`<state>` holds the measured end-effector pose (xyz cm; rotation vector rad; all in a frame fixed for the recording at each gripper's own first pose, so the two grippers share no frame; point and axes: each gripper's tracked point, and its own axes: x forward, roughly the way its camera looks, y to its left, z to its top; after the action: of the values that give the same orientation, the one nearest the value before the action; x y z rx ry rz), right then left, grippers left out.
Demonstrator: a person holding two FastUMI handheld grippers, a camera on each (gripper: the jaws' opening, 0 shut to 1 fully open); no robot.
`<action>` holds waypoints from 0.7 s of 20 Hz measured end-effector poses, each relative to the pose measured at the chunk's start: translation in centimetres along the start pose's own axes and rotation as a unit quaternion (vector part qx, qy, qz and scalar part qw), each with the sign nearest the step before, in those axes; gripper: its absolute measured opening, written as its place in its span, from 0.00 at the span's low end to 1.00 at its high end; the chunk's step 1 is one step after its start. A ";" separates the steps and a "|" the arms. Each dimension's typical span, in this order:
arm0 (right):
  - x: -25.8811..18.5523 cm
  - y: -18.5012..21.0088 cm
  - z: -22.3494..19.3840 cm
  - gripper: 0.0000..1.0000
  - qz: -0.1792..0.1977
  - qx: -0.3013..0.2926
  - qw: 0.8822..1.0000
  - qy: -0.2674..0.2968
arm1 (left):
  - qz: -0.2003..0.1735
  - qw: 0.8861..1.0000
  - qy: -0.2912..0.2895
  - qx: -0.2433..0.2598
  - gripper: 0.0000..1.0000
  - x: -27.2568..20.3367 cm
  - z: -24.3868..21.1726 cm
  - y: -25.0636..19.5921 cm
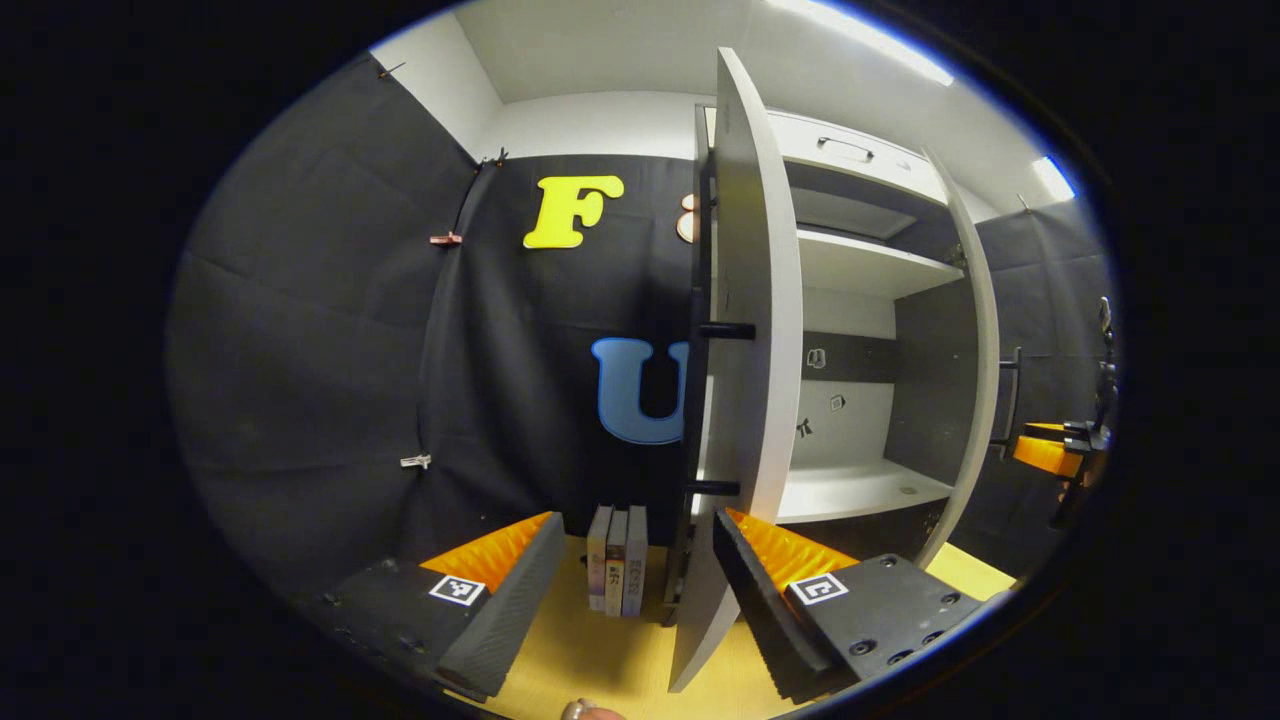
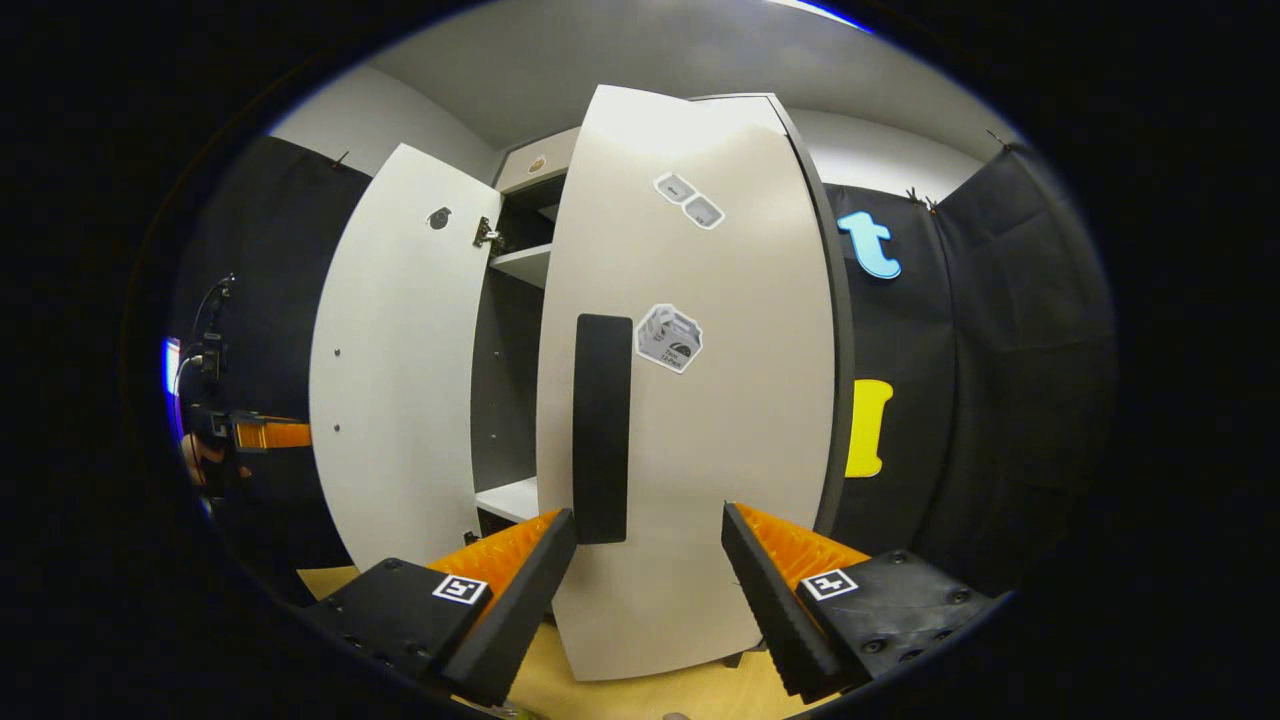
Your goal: Grasp the bottle in the cabinet with the left hand and place it on the coaster, then close the right door with the right hand and the left door with the left hand.
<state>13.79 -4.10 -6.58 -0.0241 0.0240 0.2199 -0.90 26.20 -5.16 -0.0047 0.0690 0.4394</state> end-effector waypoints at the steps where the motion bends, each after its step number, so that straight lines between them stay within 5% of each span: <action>1: -0.1 -0.3 0.0 0.98 -0.005 -0.006 1.000 0.000 | -0.005 1.000 0.000 -0.006 0.94 0.2 0.0 0.1; 5: -0.1 -1.1 -0.5 0.98 -0.011 0.011 1.000 0.009 | -0.021 1.000 0.002 -0.017 0.94 0.4 -0.1 -0.4; 9: 0.0 -1.9 -0.3 0.97 -0.019 0.023 1.000 0.000 | -0.027 0.998 0.005 0.055 0.94 0.4 0.6 -2.4; 14: -0.4 -3.0 -0.8 0.98 -0.025 0.019 0.999 0.007 | -0.075 0.997 0.008 0.026 0.94 0.7 0.2 -6.7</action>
<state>14.03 -7.18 -7.34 0.0123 0.0407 0.1693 2.55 20.46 -5.13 0.0375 0.0943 0.2874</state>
